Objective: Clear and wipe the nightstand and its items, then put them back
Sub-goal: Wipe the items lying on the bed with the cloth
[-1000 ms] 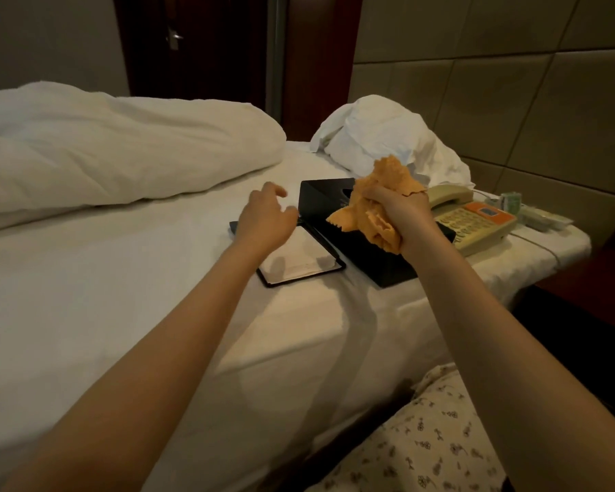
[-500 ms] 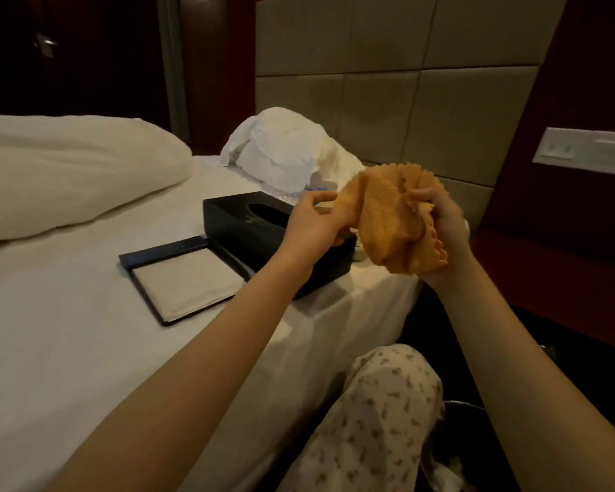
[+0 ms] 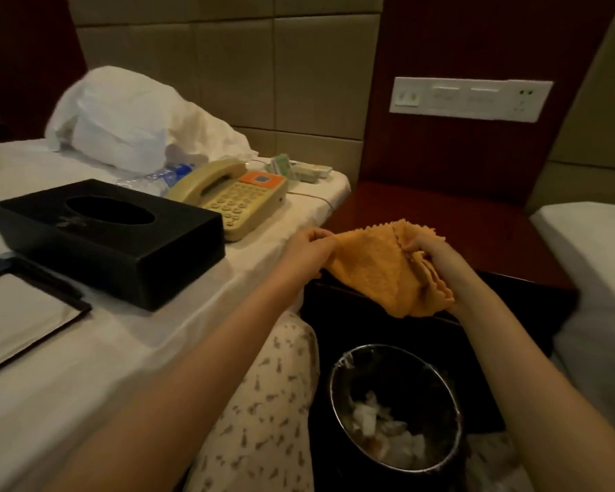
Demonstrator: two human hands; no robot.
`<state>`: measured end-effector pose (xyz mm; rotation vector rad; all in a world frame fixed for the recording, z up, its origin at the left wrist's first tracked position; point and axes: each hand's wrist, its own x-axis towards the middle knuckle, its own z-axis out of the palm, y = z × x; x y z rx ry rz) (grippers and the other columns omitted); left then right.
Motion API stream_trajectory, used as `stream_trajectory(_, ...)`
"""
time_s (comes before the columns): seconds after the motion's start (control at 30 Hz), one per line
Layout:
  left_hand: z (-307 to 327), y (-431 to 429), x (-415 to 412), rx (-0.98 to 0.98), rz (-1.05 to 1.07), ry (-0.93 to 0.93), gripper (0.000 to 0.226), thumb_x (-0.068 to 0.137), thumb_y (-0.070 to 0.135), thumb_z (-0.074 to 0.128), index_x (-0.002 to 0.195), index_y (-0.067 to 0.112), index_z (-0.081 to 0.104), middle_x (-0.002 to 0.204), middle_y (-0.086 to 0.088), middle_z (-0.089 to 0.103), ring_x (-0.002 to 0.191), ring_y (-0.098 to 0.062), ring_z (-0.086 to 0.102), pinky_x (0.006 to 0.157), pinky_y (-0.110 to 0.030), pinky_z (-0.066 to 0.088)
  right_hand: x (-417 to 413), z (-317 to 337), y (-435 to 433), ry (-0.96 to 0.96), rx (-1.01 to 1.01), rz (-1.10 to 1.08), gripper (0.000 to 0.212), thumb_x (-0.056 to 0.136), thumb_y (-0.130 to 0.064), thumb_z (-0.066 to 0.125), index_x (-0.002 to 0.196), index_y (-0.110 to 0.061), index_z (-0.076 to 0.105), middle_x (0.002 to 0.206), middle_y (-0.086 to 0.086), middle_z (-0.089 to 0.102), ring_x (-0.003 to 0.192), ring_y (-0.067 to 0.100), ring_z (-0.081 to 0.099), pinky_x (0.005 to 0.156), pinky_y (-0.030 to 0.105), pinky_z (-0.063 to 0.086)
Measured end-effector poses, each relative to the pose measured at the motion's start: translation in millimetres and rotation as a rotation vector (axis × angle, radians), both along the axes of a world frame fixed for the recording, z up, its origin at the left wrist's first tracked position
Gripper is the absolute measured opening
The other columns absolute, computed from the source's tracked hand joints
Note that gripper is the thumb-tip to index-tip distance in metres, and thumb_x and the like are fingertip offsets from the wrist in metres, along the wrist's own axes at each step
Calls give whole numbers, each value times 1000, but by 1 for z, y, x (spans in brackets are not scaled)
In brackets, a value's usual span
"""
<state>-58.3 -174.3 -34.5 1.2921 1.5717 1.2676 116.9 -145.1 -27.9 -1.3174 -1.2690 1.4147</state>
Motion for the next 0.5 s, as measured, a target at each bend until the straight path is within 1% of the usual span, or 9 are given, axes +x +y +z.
stream_trajectory(0.03, -6, 4, 5, -35, -41, 43, 6, 92, 25, 53, 87, 23, 54, 82, 5, 53, 74, -8, 51, 60, -22, 42, 7, -6, 1, -21, -3, -2, 16, 89, -15, 49, 75, -11, 54, 70, 6, 54, 61, 18, 52, 57, 27, 42)
stream_trajectory(0.07, -14, 9, 10, -59, -91, 93, 10, 92, 30, 54, 97, 22, 53, 88, 6, 53, 77, -8, 52, 64, -23, 45, 12, -12, 4, -47, -6, 1, 15, 89, -16, 49, 76, -11, 55, 70, 6, 55, 61, 18, 53, 58, 27, 42)
stream_trajectory(0.13, -32, 19, 19, -91, -204, 173, 33, 89, 33, 58, 117, 20, 47, 98, 6, 49, 90, -13, 55, 79, -32, 51, 21, -25, 7, -117, -10, 13, 14, 90, -18, 48, 78, -13, 56, 73, 5, 56, 64, 17, 53, 61, 27, 43)
stream_trajectory(0.2, -47, 22, 28, -53, -284, 257, 47, 86, 31, 63, 127, 23, 42, 108, 4, 47, 102, -16, 53, 84, -32, 49, 26, -39, 10, -170, -32, 36, 12, 90, -18, 48, 81, -15, 55, 76, 4, 55, 68, 17, 52, 65, 29, 42)
stream_trajectory(0.27, -61, 26, 37, 24, -368, 318, 53, 82, 31, 68, 129, 29, 41, 119, 2, 45, 111, -16, 49, 85, -27, 43, 30, -54, 12, -200, -70, 74, 8, 90, -18, 48, 89, -16, 56, 83, 5, 56, 76, 19, 54, 69, 31, 43)
stream_trajectory(0.33, -73, 30, 45, 63, -499, 365, 57, 80, 33, 70, 129, 34, 41, 126, 2, 44, 115, -14, 47, 87, -26, 42, 34, -67, 11, -199, -126, 116, 15, 90, -19, 48, 100, -16, 58, 94, 8, 60, 86, 22, 58, 74, 32, 46)
stream_trajectory(0.37, -79, 32, 49, 64, -560, 380, 59, 79, 33, 71, 130, 35, 41, 128, 2, 45, 116, -14, 46, 89, -27, 43, 37, -72, 10, -172, -157, 125, 16, 90, -19, 48, 102, -16, 59, 96, 8, 62, 88, 23, 59, 75, 33, 47)
stream_trajectory(0.43, -93, 35, 58, 55, -619, 389, 60, 79, 33, 71, 131, 37, 40, 129, 2, 46, 118, -16, 46, 96, -33, 44, 41, -82, 8, -60, -206, 122, 16, 91, -17, 46, 98, -15, 60, 92, 8, 63, 84, 22, 60, 76, 33, 48)
stream_trajectory(0.5, -104, 40, 65, 62, -601, 340, 54, 81, 31, 70, 128, 35, 44, 126, 6, 50, 116, -14, 48, 96, -33, 44, 43, -91, 9, 45, -224, 116, 19, 91, -14, 44, 95, -13, 62, 88, 7, 64, 80, 21, 61, 73, 31, 50)
